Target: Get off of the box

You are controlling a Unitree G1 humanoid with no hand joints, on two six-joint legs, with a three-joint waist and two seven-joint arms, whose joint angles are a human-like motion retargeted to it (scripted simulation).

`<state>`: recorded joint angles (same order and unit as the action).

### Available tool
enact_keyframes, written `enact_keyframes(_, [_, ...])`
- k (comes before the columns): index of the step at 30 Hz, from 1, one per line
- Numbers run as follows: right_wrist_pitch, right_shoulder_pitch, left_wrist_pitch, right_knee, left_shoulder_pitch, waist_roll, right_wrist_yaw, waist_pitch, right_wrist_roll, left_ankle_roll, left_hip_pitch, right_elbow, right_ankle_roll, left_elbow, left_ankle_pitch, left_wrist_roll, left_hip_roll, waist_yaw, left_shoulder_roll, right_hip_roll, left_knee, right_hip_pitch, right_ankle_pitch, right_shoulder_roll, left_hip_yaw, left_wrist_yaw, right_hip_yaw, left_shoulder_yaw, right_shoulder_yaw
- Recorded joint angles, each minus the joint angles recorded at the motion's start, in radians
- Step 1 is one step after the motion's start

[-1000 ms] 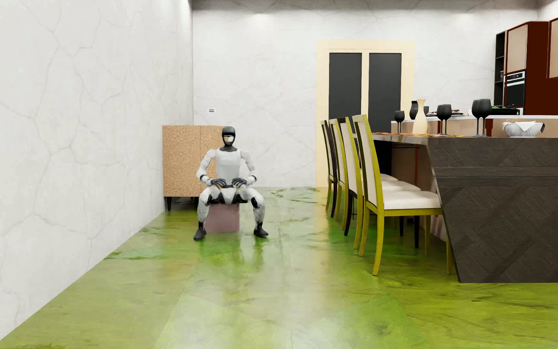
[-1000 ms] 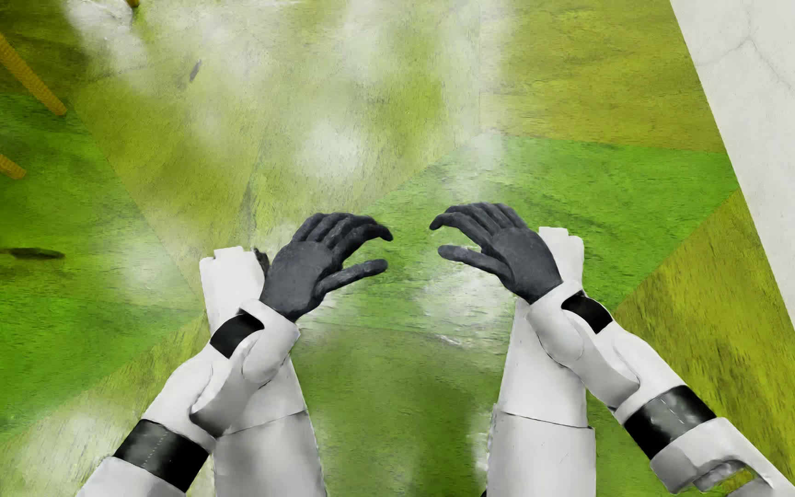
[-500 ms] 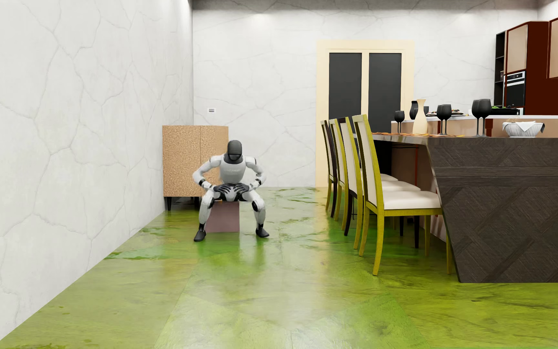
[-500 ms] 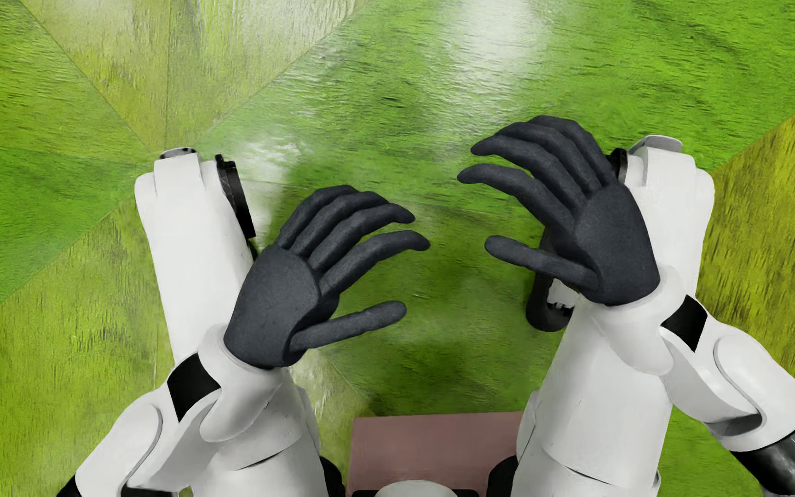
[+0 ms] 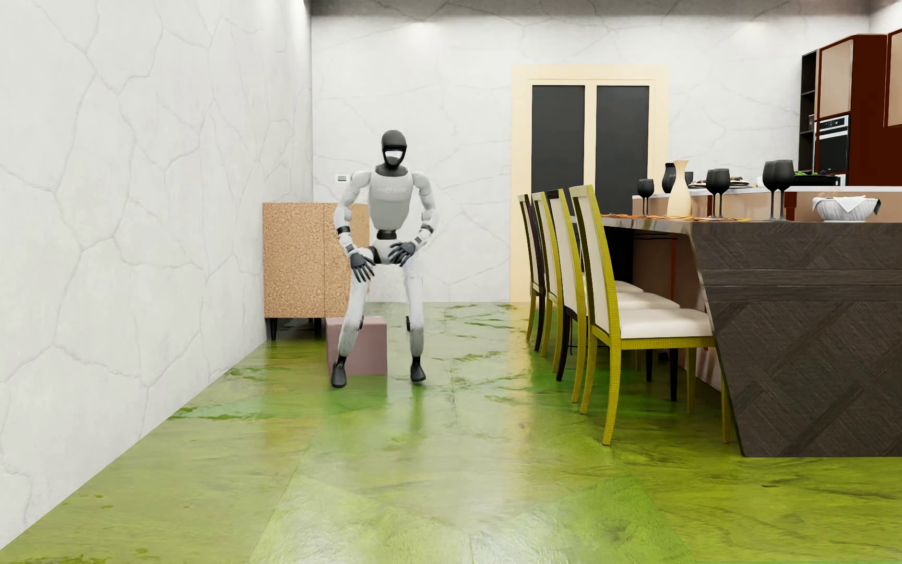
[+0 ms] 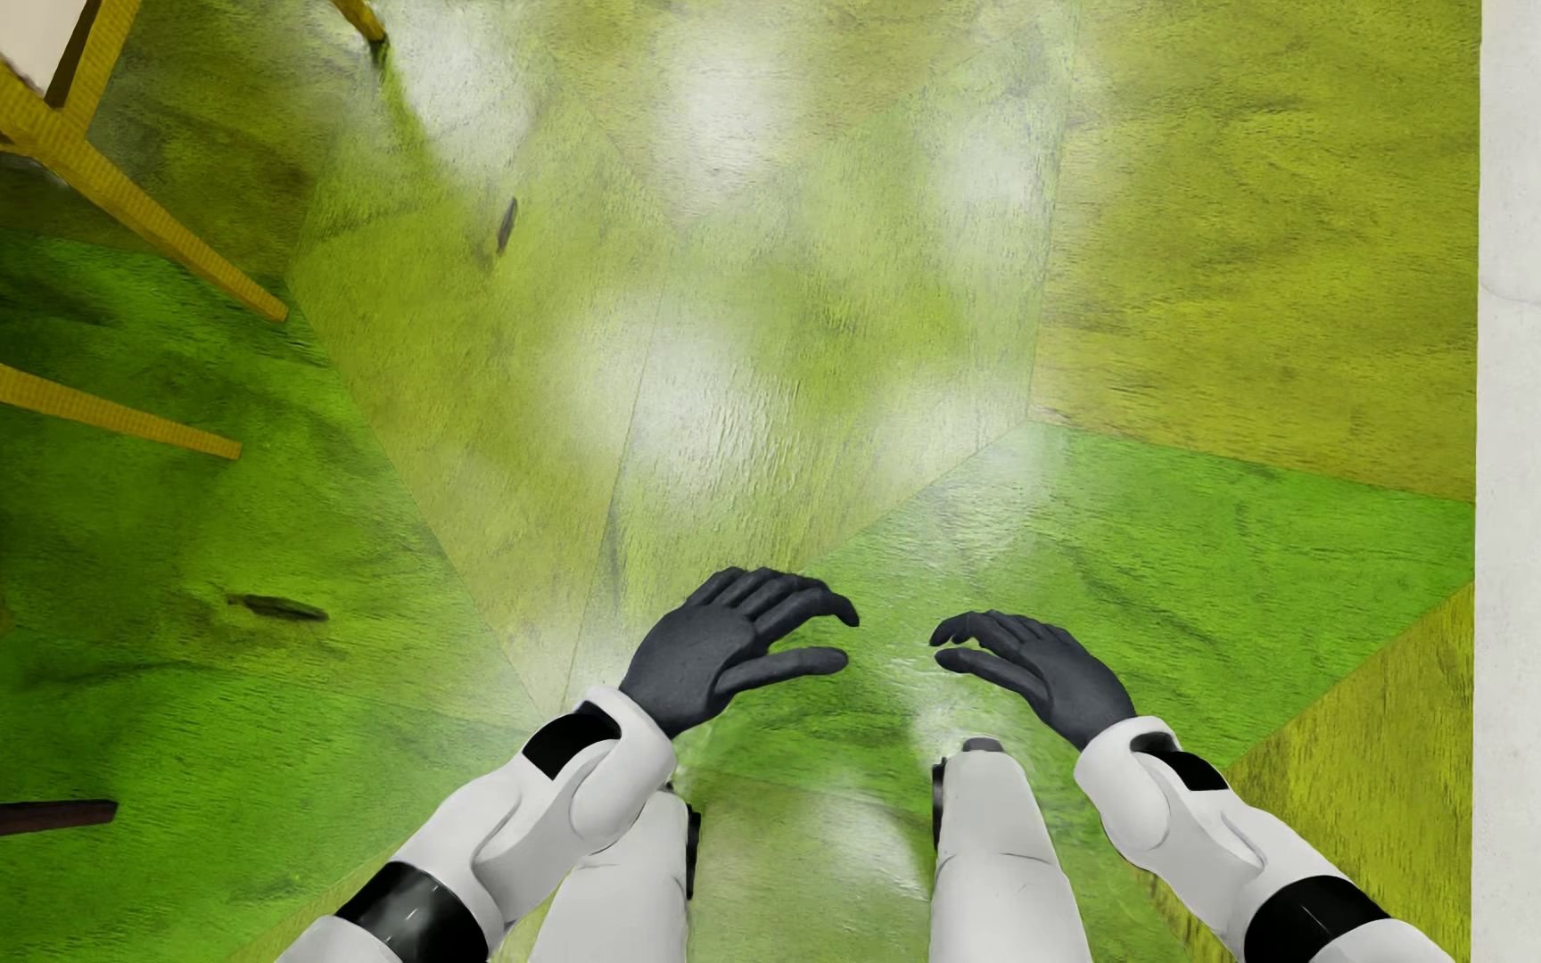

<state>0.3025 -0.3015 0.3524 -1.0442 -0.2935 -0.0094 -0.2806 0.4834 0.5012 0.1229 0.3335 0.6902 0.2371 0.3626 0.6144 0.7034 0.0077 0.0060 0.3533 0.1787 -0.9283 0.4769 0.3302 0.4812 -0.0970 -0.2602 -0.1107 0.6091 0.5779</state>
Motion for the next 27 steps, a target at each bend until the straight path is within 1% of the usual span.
enact_keyframes(1, [-0.033, 0.031, 0.008, 0.0, 0.008, -0.012, -0.085, -0.033, -0.017, -0.003, -0.126, -0.013, -0.022, -0.031, -0.021, -0.029, -0.008, -0.04, 0.023, -0.027, 0.128, -0.059, -0.132, -0.035, 0.002, 0.012, -0.04, -0.008, -0.014])
enact_keyframes(2, [-0.041, 0.052, -0.003, -0.053, 0.001, 0.022, -0.13, -0.06, -0.007, 0.014, -0.252, -0.018, -0.011, -0.068, -0.061, -0.008, -0.013, -0.058, 0.004, -0.048, 0.281, -0.058, -0.182, -0.033, -0.004, 0.001, -0.075, -0.01, -0.051])
enact_keyframes(3, [-0.037, 0.08, -0.004, -0.104, 0.023, 0.038, -0.135, -0.117, 0.027, -0.02, -0.36, -0.037, 0.044, -0.092, -0.086, -0.003, 0.007, -0.087, 0.001, -0.063, 0.428, -0.015, -0.13, -0.051, 0.017, 0.033, -0.096, -0.045, -0.103])
enact_keyframes(4, [-0.058, 0.089, -0.015, -0.099, 0.042, 0.048, -0.151, -0.166, 0.03, -0.054, -0.457, -0.046, 0.087, -0.119, -0.116, -0.016, 0.036, -0.112, 0.008, -0.084, 0.563, 0.04, -0.14, -0.066, 0.091, 0.048, -0.058, -0.098, -0.13])
enact_keyframes(5, [-0.064, 0.106, -0.033, -0.038, 0.059, 0.049, -0.156, -0.207, 0.019, -0.091, -0.565, -0.042, 0.107, -0.123, -0.155, -0.036, 0.05, -0.127, 0.011, -0.097, 0.709, 0.073, -0.117, -0.089, 0.127, 0.03, -0.033, -0.12, -0.17])
enact_keyframes(6, [-0.075, 0.103, -0.031, 0.058, 0.063, 0.044, -0.182, -0.243, 0.009, -0.099, -0.609, -0.042, 0.098, -0.125, -0.15, -0.056, 0.077, -0.146, 0.042, -0.117, 0.77, 0.126, -0.112, -0.122, 0.153, 0.001, 0.013, -0.121, -0.197])
enact_keyframes(7, [-0.05, 0.094, -0.047, 0.206, 0.044, 0.042, -0.167, -0.246, -0.013, -0.103, -0.682, -0.056, 0.08, -0.134, -0.153, -0.046, 0.074, -0.138, 0.06, -0.128, 0.854, 0.148, -0.12, -0.128, 0.172, -0.029, 0.044, -0.112, -0.241])
enact_keyframes(8, [-0.062, 0.115, -0.041, 0.389, 0.057, 0.03, -0.126, -0.249, -0.11, -0.103, -0.786, -0.054, 0.131, -0.123, -0.148, -0.083, 0.082, -0.14, 0.085, -0.147, 0.928, 0.129, -0.263, -0.158, 0.174, -0.045, 0.031, -0.104, -0.266])
enact_keyframes(9, [-0.078, 0.135, -0.058, 0.568, 0.058, 0.001, -0.126, -0.254, -0.16, -0.115, -0.836, -0.049, 0.108, -0.14, -0.112, -0.088, 0.066, -0.123, 0.13, -0.182, 0.928, 0.125, -0.388, -0.188, 0.208, -0.017, 0.055, -0.109, -0.28])
enact_keyframes(10, [-0.081, 0.173, -0.05, 0.739, 0.078, 0.012, -0.164, -0.258, -0.171, -0.143, -0.914, -0.032, 0.086, -0.146, -0.089, -0.096, 0.084, -0.127, 0.156, -0.192, 0.942, 0.072, -0.452, -0.199, 0.224, -0.005, 0.018, -0.106, -0.286])
enact_keyframes(11, [-0.1, 0.193, -0.037, 0.735, 0.082, 0.012, -0.218, -0.266, -0.197, -0.148, -0.93, -0.012, 0.062, -0.157, -0.058, -0.093, 0.083, -0.142, 0.187, -0.184, 0.907, 0.106, -0.446, -0.205, 0.23, 0.021, -0.014, -0.118, -0.279])
enact_keyframes(12, [-0.118, 0.207, -0.029, 0.643, 0.092, 0.017, -0.215, -0.267, -0.216, -0.161, -0.957, 0.012, 0.055, -0.162, -0.067, -0.087, 0.088, -0.155, 0.2, -0.166, 0.891, 0.123, -0.427, -0.186, 0.217, 0.056, -0.027, -0.126, -0.297])
enact_keyframes(13, [-0.1, 0.215, -0.019, 0.524, 0.117, 0.032, -0.165, -0.271, -0.21, -0.2, -0.943, 0.043, 0.077, -0.151, -0.079, -0.073, 0.109, -0.169, 0.205, -0.135, 0.8, 0.135, -0.367, -0.15, 0.232, 0.068, -0.032, -0.134, -0.329])
enact_keyframes(14, [-0.105, 0.239, -0.026, 0.452, 0.167, 0.055, -0.134, -0.306, -0.195, -0.234, -0.908, 0.058, 0.105, -0.118, -0.129, -0.058, 0.14, -0.166, 0.201, -0.162, 0.696, 0.158, -0.388, -0.113, 0.217, 0.116, -0.041, -0.189, -0.317])
enact_keyframes(15, [-0.107, 0.256, -0.051, 0.431, 0.24, 0.07, -0.118, -0.328, -0.153, -0.269, -0.876, 0.077, 0.029, -0.06, -0.22, -0.057, 0.156, -0.149, 0.189, -0.197, 0.567, 0.119, -0.354, -0.085, 0.215, 0.102, -0.001, -0.233, -0.282])
enact_keyframes(16, [-0.116, 0.279, -0.084, 0.478, 0.316, 0.063, -0.068, -0.344, -0.148, -0.259, -0.818, 0.095, -0.035, 0.036, -0.398, -0.073, 0.157, -0.125, 0.157, -0.209, 0.394, 0.008, -0.353, -0.061, 0.213, 0.094, 0.037, -0.289, -0.261])
enact_keyframes(17, [-0.094, 0.243, -0.118, 0.421, 0.322, 0.078, -0.091, -0.333, -0.169, -0.206, -0.656, 0.103, -0.047, 0.134, -0.611, -0.086, 0.136, -0.102, 0.118, -0.214, 0.155, -0.004, -0.269, -0.023, 0.147, 0.074, 0.014, -0.316, -0.223])
enact_keyframes(18, [-0.071, 0.222, -0.169, 0.415, 0.34, 0.093, -0.1, -0.324, -0.168, -0.158, -0.505, 0.09, -0.084, 0.228, -0.538, -0.089, 0.111, -0.085, 0.079, -0.231, -0.099, -0.053, -0.213, 0.006, 0.082, -0.001, 0.003, -0.33, -0.204])
enact_keyframes(19, [-0.064, 0.199, -0.178, 0.475, 0.348, 0.092, -0.069, -0.296, -0.117, -0.163, -0.396, 0.074, -0.094, 0.35, -0.453, -0.096, 0.101, -0.056, 0.045, -0.224, -0.246, -0.163, -0.178, 0.029, 0.044, -0.073, 0.007, -0.33, -0.21])
enact_keyframes(20, [-0.058, 0.161, -0.195, 0.53, 0.336, 0.081, -0.06, -0.272, -0.118, -0.226, -0.267, 0.069, -0.128, 0.478, -0.401, -0.148, 0.09, -0.03, 0.006, -0.232, -0.324, -0.251, -0.172, 0.04, 0.026, -0.137, 0.025, -0.346, -0.195])
enact_keyframes(21, [-0.065, 0.151, -0.206, 0.665, 0.354, 0.055, -0.071, -0.255, -0.128, -0.199, -0.174, 0.077, -0.136, 0.575, -0.339, -0.166, 0.058, 0.006, -0.008, -0.22, -0.321, -0.4, -0.161, 0.032, 0.045, -0.192, 0.08, -0.344, -0.2])
enact_keyframes(22, [-0.06, 0.125, -0.233, 0.753, 0.364, 0.059, -0.06, -0.264, -0.099, -0.176, -0.053, 0.051, -0.113, 0.632, -0.296, -0.174, 0.022, 0.038, -0.029, -0.2, -0.257, -0.475, -0.169, 0.058, 0.028, -0.188, 0.093, -0.341, -0.213])
enact_keyframes(23, [-0.036, 0.114, -0.215, 0.891, 0.375, 0.051, -0.077, -0.249, -0.086, -0.165, 0.014, 0.03, -0.101, 0.643, -0.28, -0.14, 0.009, 0.087, -0.025, -0.193, -0.128, -0.599, -0.188, 0.062, 0.013, -0.116, 0.113, -0.348, -0.215])
enact_keyframes(24, [-0.076, 0.102, -0.221, 0.965, 0.404, 0.034, -0.107, -0.26, -0.098, -0.184, 0.068, -0.004, -0.077, 0.633, -0.31, -0.138, 0.007, 0.125, -0.014, -0.177, 0.054, -0.682, -0.179, 0.067, 0.0, 0.021, 0.125, -0.374, -0.199])
enact_keyframes(25, [-0.048, 0.113, -0.171, 1.038, 0.435, 0.0, -0.081, -0.274, -0.176, -0.174, 0.087, -0.02, -0.098, 0.608, -0.378, -0.169, 0.005, 0.147, 0.046, -0.187, 0.267, -0.797, -0.167, 0.047, 0.007, 0.064, 0.142, -0.376, -0.17])
enact_keyframes(26, [-0.047, 0.094, -0.137, 1.033, 0.446, -0.014, -0.092, -0.275, -0.209, -0.118, 0.099, -0.025, -0.083, 0.602, -0.441, -0.197, -0.042, 0.147, 0.068, -0.173, 0.478, -0.851, -0.118, 0.05, 0.039, 0.074, 0.154, -0.402, -0.136])
enact_keyframes(27, [-0.038, 0.094, -0.143, 1.003, 0.486, -0.004, -0.087, -0.286, -0.207, -0.089, 0.06, -0.031, -0.071, 0.6, -0.491, -0.197, -0.038, 0.153, 0.045, -0.161, 0.724, -0.886, -0.084, 0.057, 0.079, 0.086, 0.176, -0.477, -0.101])
